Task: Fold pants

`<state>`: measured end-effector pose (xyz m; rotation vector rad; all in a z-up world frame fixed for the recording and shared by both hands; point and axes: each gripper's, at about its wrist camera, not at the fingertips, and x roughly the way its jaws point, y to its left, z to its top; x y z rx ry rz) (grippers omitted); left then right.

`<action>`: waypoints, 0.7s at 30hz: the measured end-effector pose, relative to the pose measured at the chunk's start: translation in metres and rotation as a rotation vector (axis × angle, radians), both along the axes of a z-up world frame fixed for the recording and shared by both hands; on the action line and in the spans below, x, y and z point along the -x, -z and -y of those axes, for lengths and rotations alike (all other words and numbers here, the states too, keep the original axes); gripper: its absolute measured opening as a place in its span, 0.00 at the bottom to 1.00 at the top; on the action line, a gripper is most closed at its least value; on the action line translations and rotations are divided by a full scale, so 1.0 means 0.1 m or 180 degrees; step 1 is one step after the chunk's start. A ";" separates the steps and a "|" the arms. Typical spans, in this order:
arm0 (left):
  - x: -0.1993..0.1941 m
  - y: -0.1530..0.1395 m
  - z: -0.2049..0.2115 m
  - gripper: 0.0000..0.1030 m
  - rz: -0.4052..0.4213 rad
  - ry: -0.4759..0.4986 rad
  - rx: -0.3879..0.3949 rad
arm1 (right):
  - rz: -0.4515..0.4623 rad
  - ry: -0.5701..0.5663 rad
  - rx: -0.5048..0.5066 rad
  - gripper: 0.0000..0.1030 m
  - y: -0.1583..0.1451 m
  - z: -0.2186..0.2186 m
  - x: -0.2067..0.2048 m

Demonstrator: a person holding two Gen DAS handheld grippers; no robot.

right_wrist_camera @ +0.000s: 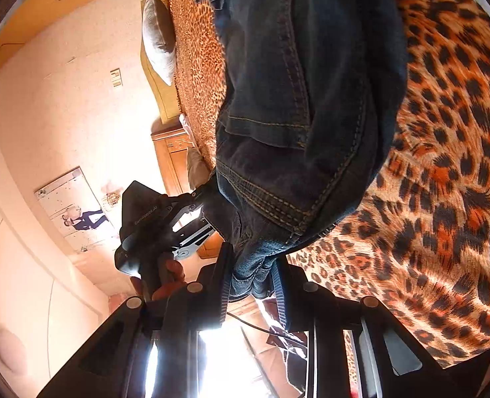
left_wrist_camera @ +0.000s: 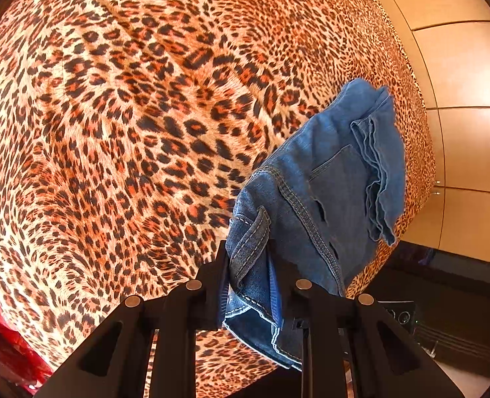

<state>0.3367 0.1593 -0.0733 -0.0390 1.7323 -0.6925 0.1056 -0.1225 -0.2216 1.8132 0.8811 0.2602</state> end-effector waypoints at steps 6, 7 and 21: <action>-0.05 -0.37 0.36 0.18 0.0156 -0.0096 0.0094 | 0.0251 0.0288 -0.0145 0.22 -0.12 0.26 -0.12; -0.07 -0.44 0.45 0.18 0.0186 -0.0117 0.0112 | 0.0286 0.0329 -0.0163 0.22 -0.14 0.33 -0.15; -0.15 -0.35 3.03 0.19 0.0217 -0.0141 -0.0003 | 0.0324 0.0681 -0.0665 0.22 0.22 2.17 -0.42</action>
